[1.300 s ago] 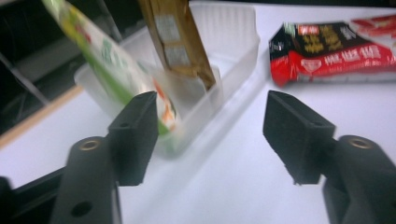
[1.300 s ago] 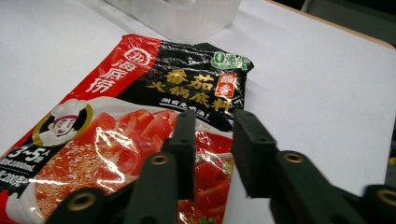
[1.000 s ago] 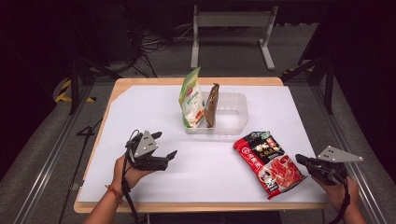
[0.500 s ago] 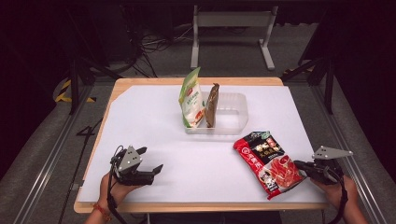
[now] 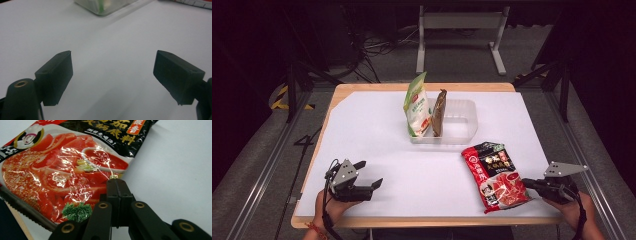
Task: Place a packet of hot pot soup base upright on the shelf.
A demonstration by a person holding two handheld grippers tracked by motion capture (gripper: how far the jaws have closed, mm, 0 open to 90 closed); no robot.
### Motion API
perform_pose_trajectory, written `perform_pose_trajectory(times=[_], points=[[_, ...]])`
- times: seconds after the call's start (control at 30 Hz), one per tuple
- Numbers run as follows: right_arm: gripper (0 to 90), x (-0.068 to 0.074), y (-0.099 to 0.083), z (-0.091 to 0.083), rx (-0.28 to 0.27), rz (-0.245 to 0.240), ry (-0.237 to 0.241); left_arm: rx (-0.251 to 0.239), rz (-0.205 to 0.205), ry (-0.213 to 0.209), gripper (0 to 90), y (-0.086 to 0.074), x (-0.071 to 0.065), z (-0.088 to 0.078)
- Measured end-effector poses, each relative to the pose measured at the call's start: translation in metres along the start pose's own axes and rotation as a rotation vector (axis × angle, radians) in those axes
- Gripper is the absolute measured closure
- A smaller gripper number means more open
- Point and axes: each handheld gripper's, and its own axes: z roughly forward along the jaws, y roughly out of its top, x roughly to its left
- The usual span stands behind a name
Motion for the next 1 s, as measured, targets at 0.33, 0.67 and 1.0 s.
perform_pose_trajectory(times=[0.33, 0.67, 1.0], points=[[90.0, 0.001, 0.002, 0.001, 0.037, 0.008, -0.013, 0.011, 0.007, -0.015, 16.5, -0.001, -0.003, 0.005], [90.0, 0.007, 0.001, 0.015, 0.077, 0.013, 0.042, -0.004, -0.002, -0.016, 16.5, 0.0, -0.002, 0.002], [90.0, 0.029, 0.009, 0.021, 0.1, -0.07, 0.099, 0.008, 0.005, -0.016, 16.5, -0.001, -0.003, 0.005]])
